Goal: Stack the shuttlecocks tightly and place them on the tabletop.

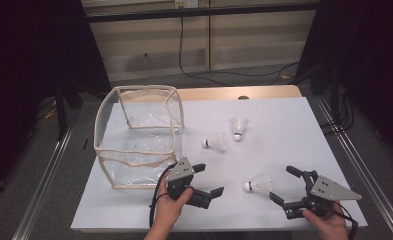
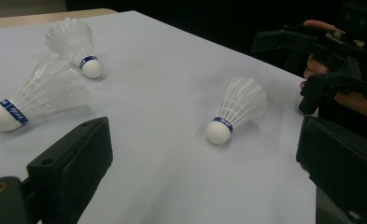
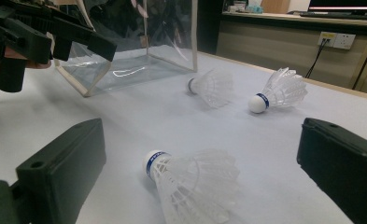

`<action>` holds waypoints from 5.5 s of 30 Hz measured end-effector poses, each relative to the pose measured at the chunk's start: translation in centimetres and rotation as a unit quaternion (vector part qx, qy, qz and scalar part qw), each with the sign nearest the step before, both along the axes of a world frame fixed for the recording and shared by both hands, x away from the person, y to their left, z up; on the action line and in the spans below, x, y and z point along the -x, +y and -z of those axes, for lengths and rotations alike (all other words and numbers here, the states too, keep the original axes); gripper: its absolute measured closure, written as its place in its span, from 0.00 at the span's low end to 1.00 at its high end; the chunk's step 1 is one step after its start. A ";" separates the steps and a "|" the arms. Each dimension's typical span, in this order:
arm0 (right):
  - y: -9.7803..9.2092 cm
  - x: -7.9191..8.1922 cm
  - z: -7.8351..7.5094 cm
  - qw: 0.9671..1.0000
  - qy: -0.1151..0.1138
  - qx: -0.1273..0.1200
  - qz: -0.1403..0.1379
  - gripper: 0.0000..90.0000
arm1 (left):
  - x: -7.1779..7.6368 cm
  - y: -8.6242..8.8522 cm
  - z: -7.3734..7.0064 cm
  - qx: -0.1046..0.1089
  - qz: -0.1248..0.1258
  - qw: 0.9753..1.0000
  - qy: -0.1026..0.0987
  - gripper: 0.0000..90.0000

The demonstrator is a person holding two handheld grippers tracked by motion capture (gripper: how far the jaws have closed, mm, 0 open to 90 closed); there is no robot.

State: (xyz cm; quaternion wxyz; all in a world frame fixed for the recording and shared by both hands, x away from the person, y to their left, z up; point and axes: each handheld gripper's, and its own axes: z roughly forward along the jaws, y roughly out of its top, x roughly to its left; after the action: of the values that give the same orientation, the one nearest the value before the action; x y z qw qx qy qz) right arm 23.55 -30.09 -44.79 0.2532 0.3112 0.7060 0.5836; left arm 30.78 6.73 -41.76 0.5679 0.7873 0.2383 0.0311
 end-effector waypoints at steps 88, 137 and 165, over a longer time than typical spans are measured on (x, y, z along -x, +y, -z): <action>0.1 0.0 0.0 1.000 -0.001 0.006 0.000 0.01 | 0.2 8.4 0.5 0.015 -0.036 0.999 -0.025 0.04; 0.3 -0.3 0.1 1.000 0.006 0.014 -0.002 0.00 | 0.5 12.5 0.7 0.025 -0.053 0.998 -0.035 0.04; 1.0 -0.7 0.0 0.998 0.052 0.020 -0.015 0.01 | 0.7 13.5 1.0 0.027 -0.050 0.997 -0.047 0.04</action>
State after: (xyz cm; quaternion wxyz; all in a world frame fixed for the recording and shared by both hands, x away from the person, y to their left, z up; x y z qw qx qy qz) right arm 24.25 -29.12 -44.76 0.2129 0.3253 0.7343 0.5565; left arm 30.08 20.22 -42.77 0.5973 0.7563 0.2510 0.0904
